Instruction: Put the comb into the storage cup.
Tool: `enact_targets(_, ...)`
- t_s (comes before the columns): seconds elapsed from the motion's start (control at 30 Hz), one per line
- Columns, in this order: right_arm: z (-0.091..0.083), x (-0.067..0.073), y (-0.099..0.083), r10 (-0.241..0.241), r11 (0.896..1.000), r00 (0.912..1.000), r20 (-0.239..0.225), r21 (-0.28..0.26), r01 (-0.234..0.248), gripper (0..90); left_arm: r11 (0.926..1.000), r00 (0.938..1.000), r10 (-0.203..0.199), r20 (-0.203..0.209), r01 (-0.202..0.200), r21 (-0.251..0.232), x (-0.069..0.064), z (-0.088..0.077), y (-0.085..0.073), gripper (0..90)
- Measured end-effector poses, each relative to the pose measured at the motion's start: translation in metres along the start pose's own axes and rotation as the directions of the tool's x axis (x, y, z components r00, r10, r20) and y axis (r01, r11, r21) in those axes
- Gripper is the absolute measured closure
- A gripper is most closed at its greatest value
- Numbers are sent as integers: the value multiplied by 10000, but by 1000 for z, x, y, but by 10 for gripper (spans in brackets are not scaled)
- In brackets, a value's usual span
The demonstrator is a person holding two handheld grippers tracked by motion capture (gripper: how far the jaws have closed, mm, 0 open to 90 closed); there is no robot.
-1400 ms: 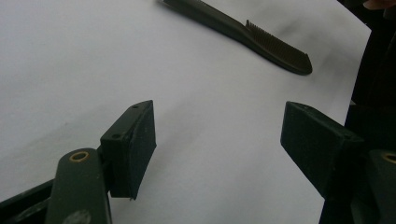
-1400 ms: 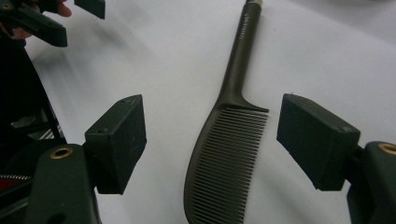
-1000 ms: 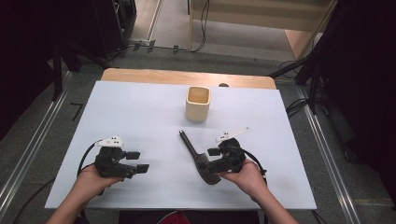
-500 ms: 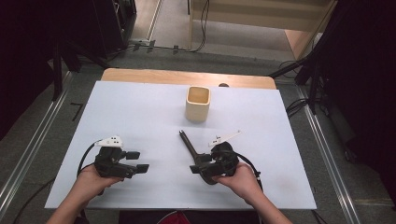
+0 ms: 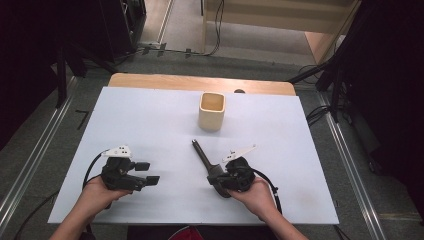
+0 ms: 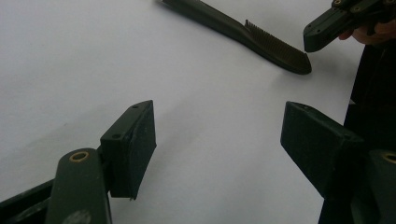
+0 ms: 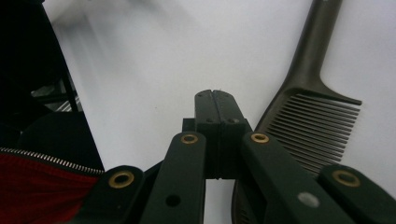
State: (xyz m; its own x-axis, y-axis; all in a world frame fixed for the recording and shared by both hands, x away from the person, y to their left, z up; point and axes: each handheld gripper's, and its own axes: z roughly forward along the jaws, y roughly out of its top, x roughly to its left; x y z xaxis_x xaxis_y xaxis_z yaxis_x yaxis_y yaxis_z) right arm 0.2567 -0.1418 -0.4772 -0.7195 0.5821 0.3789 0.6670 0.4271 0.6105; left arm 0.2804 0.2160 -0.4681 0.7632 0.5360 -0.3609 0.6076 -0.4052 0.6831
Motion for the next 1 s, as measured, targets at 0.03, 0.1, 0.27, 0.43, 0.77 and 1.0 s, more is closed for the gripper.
enact_targets(0.03,1,0,-1,-26,10000,10000,-10,30,26,876,10000,10000,-9,8,9,-19,0,0,0,281)
enact_targets(0.1,3,-1,-3,-7,10000,10000,17,73,7,875,10000,10000,-6,-7,6,-43,0,0,0,281)
enact_targets(0.27,8,-4,-8,157,9996,9995,264,232,-163,876,10000,10000,-4,-4,4,-59,0,0,0,281)
enact_targets(0.43,14,-3,-11,225,9986,9990,397,465,-244,876,10000,10000,2,1,-2,-59,0,0,0,281)
enact_targets(0.77,22,-2,-15,317,9963,9983,497,783,-355,876,10000,10000,20,-20,-20,-56,0,0,0,281)
enact_targets(1.0,26,-2,-17,330,9946,9976,605,967,-388,876,10000,10000,29,-11,-29,-60,0,0,1,281)
